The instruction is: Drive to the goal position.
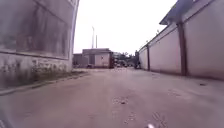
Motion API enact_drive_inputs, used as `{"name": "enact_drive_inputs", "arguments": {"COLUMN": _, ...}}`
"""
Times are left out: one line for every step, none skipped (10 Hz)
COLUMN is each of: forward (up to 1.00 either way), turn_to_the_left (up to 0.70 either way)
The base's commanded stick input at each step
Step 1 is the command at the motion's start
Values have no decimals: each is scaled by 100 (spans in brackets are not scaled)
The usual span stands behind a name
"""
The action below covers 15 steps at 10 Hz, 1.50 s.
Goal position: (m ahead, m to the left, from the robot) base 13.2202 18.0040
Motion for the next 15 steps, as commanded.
{"name": "enact_drive_inputs", "arguments": {"forward": 100, "turn_to_the_left": 0}}
{"name": "enact_drive_inputs", "arguments": {"forward": 100, "turn_to_the_left": 0}}
{"name": "enact_drive_inputs", "arguments": {"forward": 100, "turn_to_the_left": 0}}
{"name": "enact_drive_inputs", "arguments": {"forward": 100, "turn_to_the_left": 0}}
{"name": "enact_drive_inputs", "arguments": {"forward": 100, "turn_to_the_left": 0}}
{"name": "enact_drive_inputs", "arguments": {"forward": 100, "turn_to_the_left": 0}}
{"name": "enact_drive_inputs", "arguments": {"forward": 100, "turn_to_the_left": 0}}
{"name": "enact_drive_inputs", "arguments": {"forward": 100, "turn_to_the_left": 0}}
{"name": "enact_drive_inputs", "arguments": {"forward": 100, "turn_to_the_left": 0}}
{"name": "enact_drive_inputs", "arguments": {"forward": 100, "turn_to_the_left": 0}}
{"name": "enact_drive_inputs", "arguments": {"forward": 100, "turn_to_the_left": 0}}
{"name": "enact_drive_inputs", "arguments": {"forward": 100, "turn_to_the_left": 0}}
{"name": "enact_drive_inputs", "arguments": {"forward": 100, "turn_to_the_left": 0}}
{"name": "enact_drive_inputs", "arguments": {"forward": 100, "turn_to_the_left": 0}}
{"name": "enact_drive_inputs", "arguments": {"forward": 100, "turn_to_the_left": 0}}
